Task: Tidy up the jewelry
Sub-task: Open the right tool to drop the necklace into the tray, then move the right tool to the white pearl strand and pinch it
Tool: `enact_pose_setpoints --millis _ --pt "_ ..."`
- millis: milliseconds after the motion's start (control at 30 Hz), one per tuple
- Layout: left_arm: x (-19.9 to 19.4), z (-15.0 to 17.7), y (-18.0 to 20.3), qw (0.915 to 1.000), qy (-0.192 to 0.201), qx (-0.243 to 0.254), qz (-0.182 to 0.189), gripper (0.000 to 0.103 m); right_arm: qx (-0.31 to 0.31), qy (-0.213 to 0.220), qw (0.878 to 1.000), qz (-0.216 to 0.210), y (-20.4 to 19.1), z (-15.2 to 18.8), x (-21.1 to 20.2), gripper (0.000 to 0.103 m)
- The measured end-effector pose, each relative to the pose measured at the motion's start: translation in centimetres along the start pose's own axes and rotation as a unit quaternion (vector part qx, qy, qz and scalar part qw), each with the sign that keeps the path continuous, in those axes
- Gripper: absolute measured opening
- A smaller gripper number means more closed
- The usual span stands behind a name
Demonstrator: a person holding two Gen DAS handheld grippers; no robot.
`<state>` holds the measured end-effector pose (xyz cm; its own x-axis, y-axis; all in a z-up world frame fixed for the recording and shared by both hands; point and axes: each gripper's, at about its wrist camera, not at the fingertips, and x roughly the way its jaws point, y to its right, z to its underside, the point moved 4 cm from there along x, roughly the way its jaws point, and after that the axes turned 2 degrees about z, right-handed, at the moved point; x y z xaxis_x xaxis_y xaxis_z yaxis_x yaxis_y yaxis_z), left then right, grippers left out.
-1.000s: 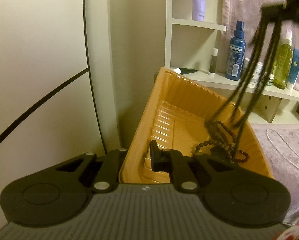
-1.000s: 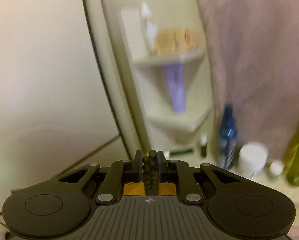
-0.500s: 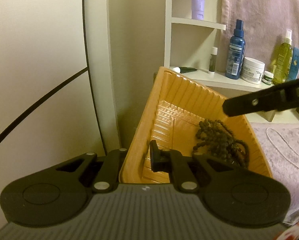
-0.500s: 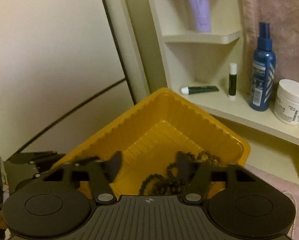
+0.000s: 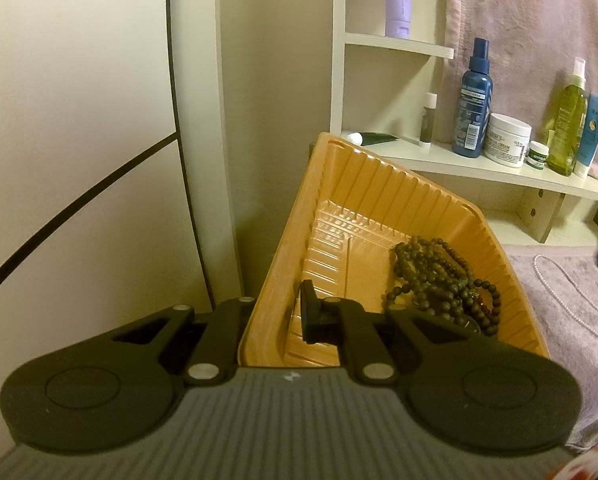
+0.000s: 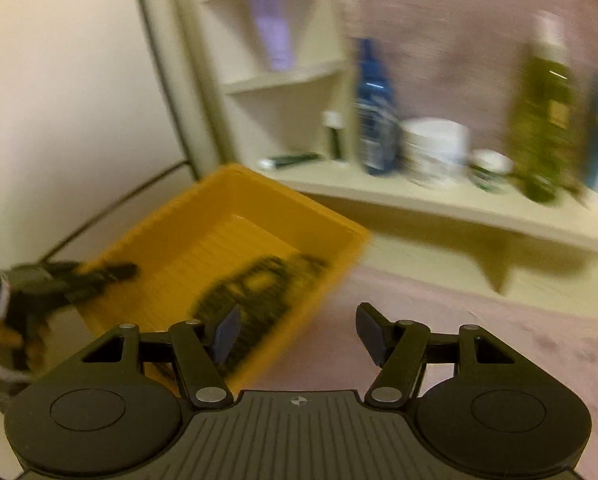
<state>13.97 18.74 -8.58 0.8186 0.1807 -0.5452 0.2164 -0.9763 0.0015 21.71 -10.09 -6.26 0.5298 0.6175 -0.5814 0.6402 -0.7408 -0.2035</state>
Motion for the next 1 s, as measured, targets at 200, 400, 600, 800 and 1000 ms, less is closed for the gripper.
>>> enact_pose_setpoints --millis 200,400,600,800,1000 --pt "0.1 0.0 0.1 1.0 -0.001 0.002 -0.003 0.009 0.025 -0.024 0.997 0.065 5.4 3.6 -3.2 0.064" --pt "0.1 0.1 0.1 1.0 -0.003 0.005 -0.005 0.01 0.03 -0.063 0.991 0.118 9.8 6.9 -4.4 0.064" --pt "0.2 0.1 0.1 0.9999 -0.003 0.008 -0.006 0.01 0.008 -0.071 0.989 0.129 11.0 7.5 -2.8 0.064" --pt "0.2 0.2 0.1 1.0 -0.004 0.005 -0.005 0.01 -0.01 -0.069 0.991 0.113 11.0 6.6 0.0 0.047" --pt "0.2 0.1 0.0 0.9999 -0.005 0.008 -0.006 0.01 -0.019 -0.078 0.99 0.115 11.6 6.3 2.3 0.029"
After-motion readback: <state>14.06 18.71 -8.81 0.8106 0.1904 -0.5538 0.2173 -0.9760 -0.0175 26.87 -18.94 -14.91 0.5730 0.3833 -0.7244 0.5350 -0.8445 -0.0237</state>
